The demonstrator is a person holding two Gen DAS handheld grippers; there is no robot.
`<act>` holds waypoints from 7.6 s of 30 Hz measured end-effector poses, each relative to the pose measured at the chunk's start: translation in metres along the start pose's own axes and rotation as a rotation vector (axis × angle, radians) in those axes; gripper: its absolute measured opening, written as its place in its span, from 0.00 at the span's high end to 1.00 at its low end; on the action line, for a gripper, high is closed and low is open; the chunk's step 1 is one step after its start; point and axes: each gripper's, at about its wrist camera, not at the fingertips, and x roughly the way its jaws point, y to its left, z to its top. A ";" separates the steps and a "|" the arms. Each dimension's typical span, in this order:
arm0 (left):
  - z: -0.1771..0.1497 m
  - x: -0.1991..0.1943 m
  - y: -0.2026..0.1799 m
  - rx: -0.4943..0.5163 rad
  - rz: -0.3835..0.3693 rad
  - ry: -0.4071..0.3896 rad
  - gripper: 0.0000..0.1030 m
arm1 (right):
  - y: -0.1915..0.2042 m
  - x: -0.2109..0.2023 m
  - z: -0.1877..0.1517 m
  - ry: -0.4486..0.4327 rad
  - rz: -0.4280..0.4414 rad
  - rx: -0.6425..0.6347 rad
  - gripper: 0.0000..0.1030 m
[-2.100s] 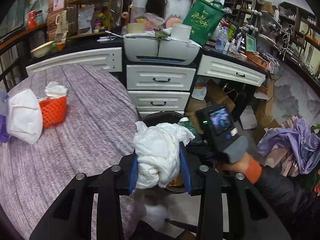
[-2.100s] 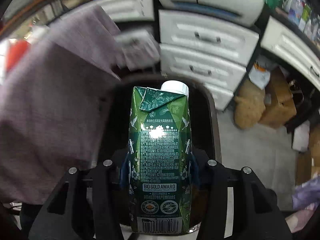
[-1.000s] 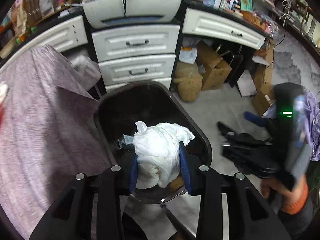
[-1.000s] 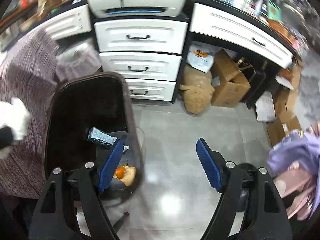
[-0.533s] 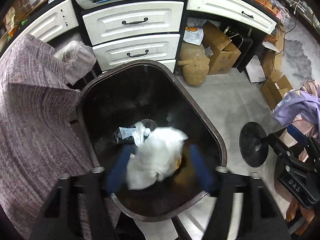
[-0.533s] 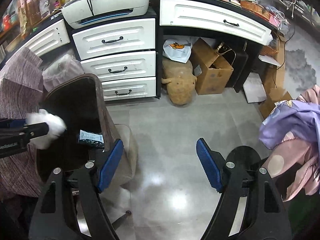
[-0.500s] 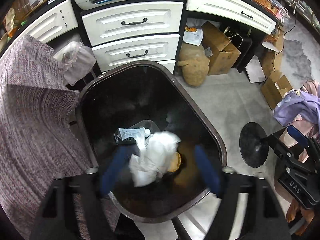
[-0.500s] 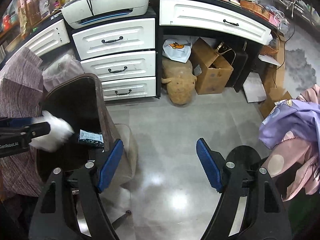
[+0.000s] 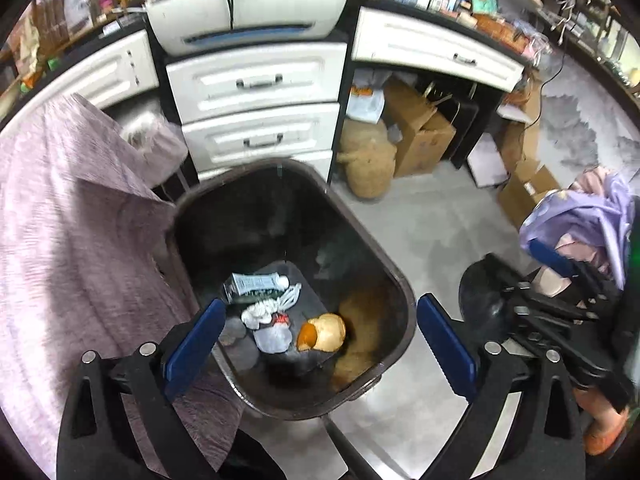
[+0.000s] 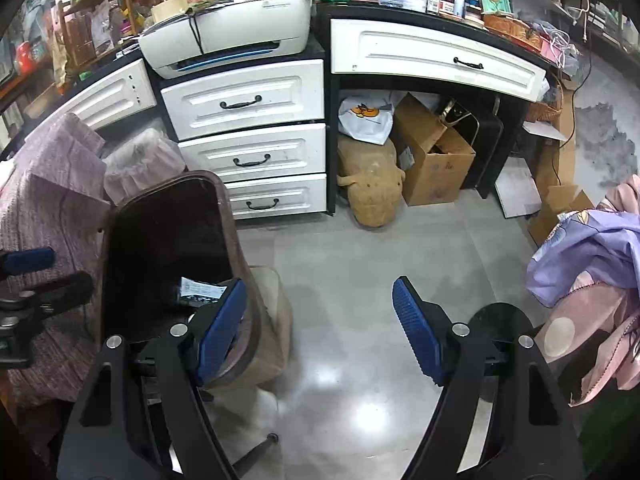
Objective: Collect trash
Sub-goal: 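Move both tools back over the table toward the yogurt cup, then grasp the white yogurt cup rim with the left tool while the right tool grasps the purple bag, then carry cup and purple bag to the black bin and open both tools inside, then move both tools back over the table toward the remaining trash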
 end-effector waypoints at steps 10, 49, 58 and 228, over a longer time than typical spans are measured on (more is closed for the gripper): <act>-0.010 -0.072 0.020 -0.004 0.046 -0.128 0.05 | 0.049 -0.023 0.007 -0.059 0.142 -0.075 0.22; -0.142 -0.247 0.370 -0.355 0.655 -0.049 0.30 | 0.363 -0.134 0.015 -0.086 0.666 -0.546 0.22; -0.143 -0.211 0.429 -0.368 0.653 0.139 0.59 | 0.377 -0.135 0.015 -0.086 0.632 -0.563 0.22; -0.056 -0.083 -0.001 0.103 0.061 -0.118 0.05 | 0.057 -0.012 0.012 -0.050 0.234 -0.011 0.19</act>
